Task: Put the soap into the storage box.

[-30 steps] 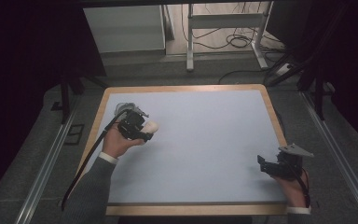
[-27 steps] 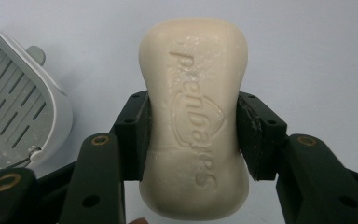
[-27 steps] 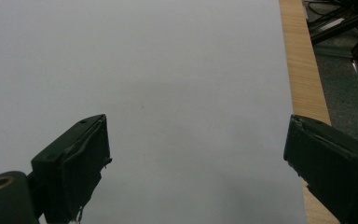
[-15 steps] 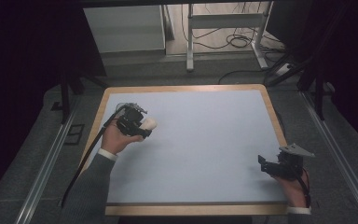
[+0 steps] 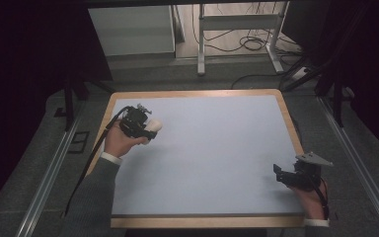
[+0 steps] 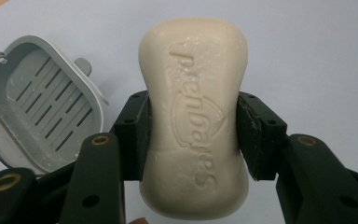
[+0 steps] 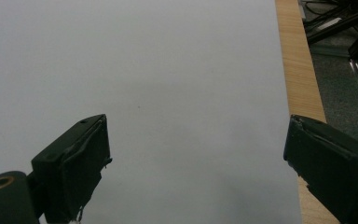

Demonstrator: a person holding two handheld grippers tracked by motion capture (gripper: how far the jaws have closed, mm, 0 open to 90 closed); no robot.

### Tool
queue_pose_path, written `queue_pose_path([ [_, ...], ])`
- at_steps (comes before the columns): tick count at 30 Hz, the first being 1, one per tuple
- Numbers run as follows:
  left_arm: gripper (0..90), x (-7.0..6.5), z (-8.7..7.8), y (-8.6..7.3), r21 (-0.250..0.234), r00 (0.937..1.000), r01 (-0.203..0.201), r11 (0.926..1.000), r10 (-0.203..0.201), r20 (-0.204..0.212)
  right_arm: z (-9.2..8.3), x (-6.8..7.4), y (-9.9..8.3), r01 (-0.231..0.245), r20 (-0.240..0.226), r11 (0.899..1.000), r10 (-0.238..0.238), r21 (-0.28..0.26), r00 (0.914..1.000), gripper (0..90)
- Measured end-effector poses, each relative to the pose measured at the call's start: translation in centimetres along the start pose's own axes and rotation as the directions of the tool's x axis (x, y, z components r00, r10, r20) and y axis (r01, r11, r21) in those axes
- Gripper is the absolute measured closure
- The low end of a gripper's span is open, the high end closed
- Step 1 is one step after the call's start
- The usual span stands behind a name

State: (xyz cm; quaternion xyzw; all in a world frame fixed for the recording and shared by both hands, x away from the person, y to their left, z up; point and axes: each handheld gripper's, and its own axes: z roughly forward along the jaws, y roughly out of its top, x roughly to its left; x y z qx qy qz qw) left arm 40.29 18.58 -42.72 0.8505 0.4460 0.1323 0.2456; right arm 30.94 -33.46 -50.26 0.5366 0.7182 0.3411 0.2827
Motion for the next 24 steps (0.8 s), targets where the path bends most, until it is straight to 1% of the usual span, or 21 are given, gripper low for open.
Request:
queue_pose_path([
  [9, 49.6, 0.6, -0.1, 0.3, -0.002, 0.9999, 0.012, 0.9999, -0.012, -0.007, 0.0, 0.0, 0.0, 0.001, 0.006, 1.0, -0.001, -0.004, 1.0, 7.0],
  [12, 49.6, 0.9, 0.0, 0.4, -0.001, 0.9998, 0.02, 0.9998, -0.02, -0.006, 0.0, 0.0, 0.0, 0.0, 0.005, 1.0, 0.0, -0.003, 1.0, 7.0],
  [17, 49.6, 1.4, 0.0, 0.4, -0.003, 0.9993, 0.036, 0.9994, -0.036, -0.015, 0.0, 0.0, 0.0, 0.0, 0.005, 1.0, 0.0, -0.002, 1.0, 7.0],
  [24, 49.6, 2.6, 0.3, 0.6, 0.008, 0.9975, 0.066, 0.9978, -0.065, -0.026, 0.0, 0.0, 0.0, 0.002, 0.004, 1.0, -0.002, 0.001, 1.0, 7.0],
])
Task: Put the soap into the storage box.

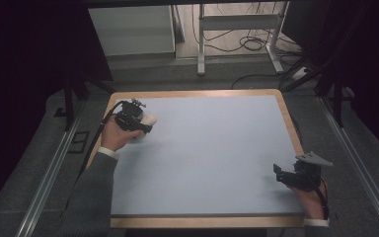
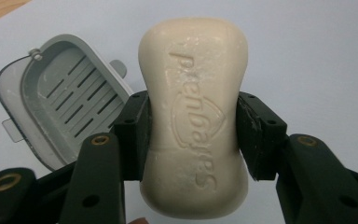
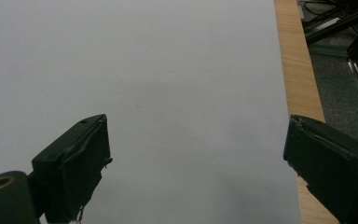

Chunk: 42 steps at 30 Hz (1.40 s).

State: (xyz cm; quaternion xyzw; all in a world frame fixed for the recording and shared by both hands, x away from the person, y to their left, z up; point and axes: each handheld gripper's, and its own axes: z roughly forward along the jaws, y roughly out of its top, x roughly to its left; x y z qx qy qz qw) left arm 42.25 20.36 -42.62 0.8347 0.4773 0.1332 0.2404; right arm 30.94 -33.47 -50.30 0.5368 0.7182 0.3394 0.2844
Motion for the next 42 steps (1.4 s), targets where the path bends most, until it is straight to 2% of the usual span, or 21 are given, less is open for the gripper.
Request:
queue_pose_path([
  [14, 49.6, 2.2, 0.6, 0.6, -0.011, 0.9962, 0.084, 0.9964, -0.084, -0.024, 0.1, 0.0, 0.0, -0.002, 0.001, 1.0, 0.002, 0.002, 1.0, 7.0],
  [20, 49.6, 3.0, 0.6, 1.3, -0.015, 0.9939, 0.103, 0.9946, -0.103, -0.038, 0.1, -0.1, 0.0, -0.002, 0.002, 1.0, 0.002, 0.002, 1.0, 7.0],
  [29, 49.8, 3.9, 1.7, 1.7, 0.019, 0.9911, 0.122, 0.9924, -0.121, -0.057, 0.1, -0.1, -0.1, -0.001, 0.003, 1.0, 0.001, 0.002, 1.0, 7.0],
  [32, 49.8, 4.6, 2.1, 1.8, 0.02, 0.9878, 0.146, 0.9891, -0.144, -0.059, 0.1, -0.1, -0.1, -0.004, 0.003, 1.0, 0.004, 0.002, 1.0, 7.0],
  [36, 49.8, 5.1, 2.2, 1.7, 0.028, 0.9859, 0.159, 0.9869, -0.157, -0.059, 0.1, -0.2, -0.1, -0.006, 0.003, 1.0, 0.006, 0.001, 1.0, 7.0],
  [38, 49.8, 5.7, 2.2, 1.7, 0.028, 0.9817, 0.179, 0.9835, -0.177, -0.071, 0.1, -0.2, -0.1, -0.006, 0.003, 1.0, 0.006, 0.002, 1.0, 7.0],
  [42, 49.8, 6.2, 2.4, 1.7, 0.04, 0.9793, 0.19, 0.9809, -0.187, -0.079, 0.1, -0.2, -0.1, -0.005, 0.004, 1.0, 0.005, 0.001, 1.0, 7.0],
])
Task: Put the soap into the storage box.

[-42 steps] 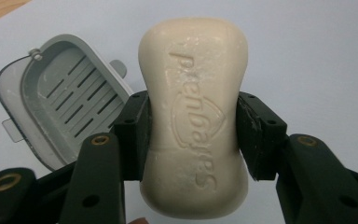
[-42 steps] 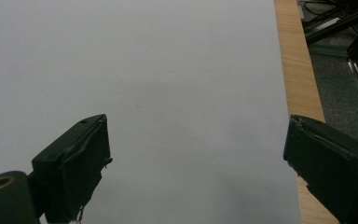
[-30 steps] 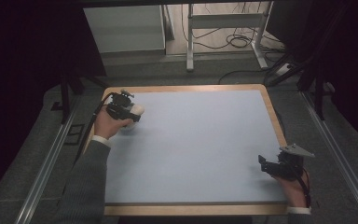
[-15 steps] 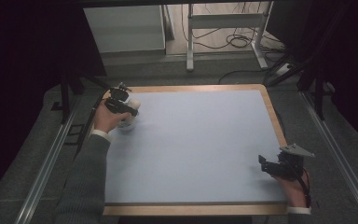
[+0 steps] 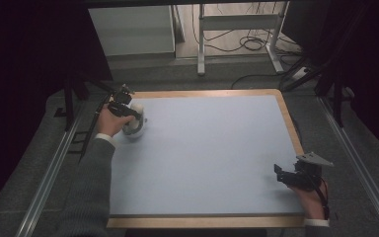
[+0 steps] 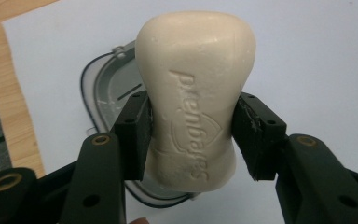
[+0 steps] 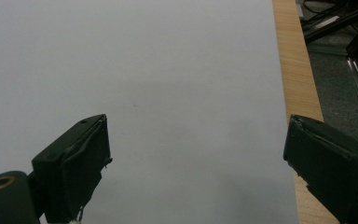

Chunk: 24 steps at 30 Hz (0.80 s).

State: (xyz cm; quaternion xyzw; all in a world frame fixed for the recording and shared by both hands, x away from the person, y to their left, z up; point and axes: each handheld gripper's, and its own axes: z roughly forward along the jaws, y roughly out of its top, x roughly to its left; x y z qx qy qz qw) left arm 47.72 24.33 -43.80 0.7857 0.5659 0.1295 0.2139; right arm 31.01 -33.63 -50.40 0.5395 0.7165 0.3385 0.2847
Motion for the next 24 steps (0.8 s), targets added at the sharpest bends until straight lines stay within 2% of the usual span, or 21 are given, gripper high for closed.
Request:
queue_pose_path([
  [8, 49.8, 0.4, 2.0, 0.2, 0.051, 0.9995, 0.031, 0.9982, -0.03, -0.013, 0.0, 0.0, 0.0, 0.0, 0.0, 1.0, 0.0, 0.003, 1.0, 7.0],
  [12, 49.7, 0.7, 2.9, 0.0, 0.056, 0.9986, 0.052, 0.9971, -0.052, -0.012, 0.1, -0.1, -0.1, 0.001, -0.001, 1.0, -0.001, 0.004, 1.0, 7.0],
  [16, 48.7, 0.7, 3.3, -0.1, 0.048, 0.9984, 0.056, 0.9973, -0.055, -0.01, 0.1, -0.1, -0.1, 0.002, 0.0, 1.0, -0.002, 0.007, 1.0, 7.0],
  [18, 44.3, 0.7, 3.2, -0.1, 0.03, 0.9977, 0.068, 0.9973, -0.067, -0.006, 0.1, -0.1, -0.1, 0.001, 0.0, 1.0, -0.001, 0.009, 1.0, 7.0],
  [24, 31.2, -0.2, 2.8, -0.2, 0.02, 0.9994, 0.031, 0.9993, -0.031, 0.011, 0.1, 0.1, -0.1, 0.005, -0.001, 1.0, -0.005, 0.008, 1.0, 7.0],
])
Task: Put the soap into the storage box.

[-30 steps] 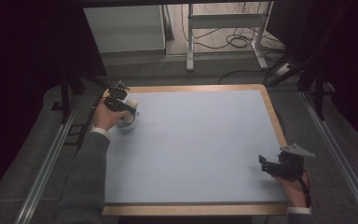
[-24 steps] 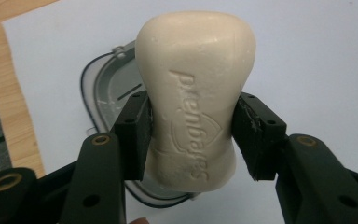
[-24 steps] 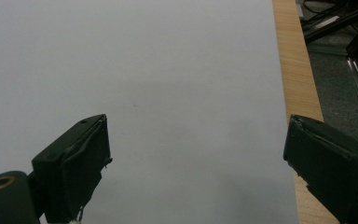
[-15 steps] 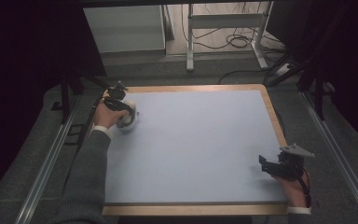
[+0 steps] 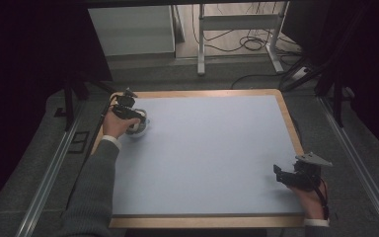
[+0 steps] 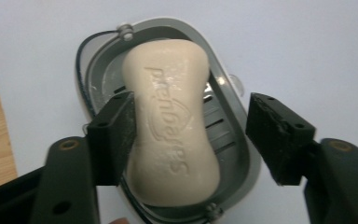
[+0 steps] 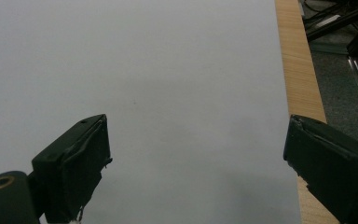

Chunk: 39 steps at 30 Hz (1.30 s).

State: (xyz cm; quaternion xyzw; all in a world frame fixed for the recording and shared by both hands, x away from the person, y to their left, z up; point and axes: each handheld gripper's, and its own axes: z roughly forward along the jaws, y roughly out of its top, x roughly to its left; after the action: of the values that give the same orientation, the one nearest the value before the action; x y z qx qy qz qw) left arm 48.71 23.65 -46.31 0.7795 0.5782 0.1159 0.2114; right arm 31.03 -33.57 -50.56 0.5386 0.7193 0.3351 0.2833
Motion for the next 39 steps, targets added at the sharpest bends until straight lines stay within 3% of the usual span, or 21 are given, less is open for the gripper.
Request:
queue_pose_path([
  [6, 27.5, -0.9, -1.3, -0.3, -0.059, 0.9993, -0.037, 0.9976, 0.037, 0.001, 0.0, -0.1, 0.0, -0.002, 0.0, 1.0, 0.002, -0.001, 1.0, 7.0],
  [10, 25.6, -1.7, -2.5, -0.8, -0.09, 0.9963, -0.081, 0.9927, 0.083, 0.021, 0.0, -0.1, 0.0, -0.001, 0.001, 1.0, 0.001, -0.001, 1.0, 7.0],
  [13, 25.0, -2.6, -3.3, -1.5, -0.127, 0.9911, -0.11, 0.9858, 0.119, 0.061, -0.1, 0.0, 0.0, 0.0, 0.0, 1.0, 0.0, -0.003, 1.0, 7.0],
  [21, 24.2, -4.5, -4.4, -3.7, -0.183, 0.9748, -0.176, 0.9671, 0.197, 0.104, -0.2, 0.1, 0.1, 0.003, -0.005, 1.0, -0.003, -0.011, 1.0, 7.0],
  [26, 24.3, -5.5, -4.4, -5.6, -0.212, 0.9666, -0.188, 0.959, 0.219, 0.133, -0.3, 0.2, 0.1, 0.005, -0.005, 1.0, -0.005, -0.013, 1.0, 7.0],
  [33, 23.5, -7.0, -3.5, -8.3, -0.225, 0.9575, -0.201, 0.9535, 0.239, 0.161, -0.3, 0.3, 0.2, 0.013, -0.008, 1.0, -0.013, -0.015, 0.9999, 7.0],
  [37, 23.2, -7.4, -3.0, -9.9, -0.244, 0.9539, -0.185, 0.9519, 0.234, 0.188, -0.3, 0.3, 0.2, 0.009, -0.007, 1.0, -0.009, -0.017, 0.9999, 7.0],
  [39, 23.3, -7.6, -2.7, -10.7, -0.25, 0.9554, -0.172, 0.953, 0.223, 0.194, -0.3, 0.3, 0.2, 0.01, -0.007, 1.0, -0.01, -0.017, 0.9999, 7.0],
])
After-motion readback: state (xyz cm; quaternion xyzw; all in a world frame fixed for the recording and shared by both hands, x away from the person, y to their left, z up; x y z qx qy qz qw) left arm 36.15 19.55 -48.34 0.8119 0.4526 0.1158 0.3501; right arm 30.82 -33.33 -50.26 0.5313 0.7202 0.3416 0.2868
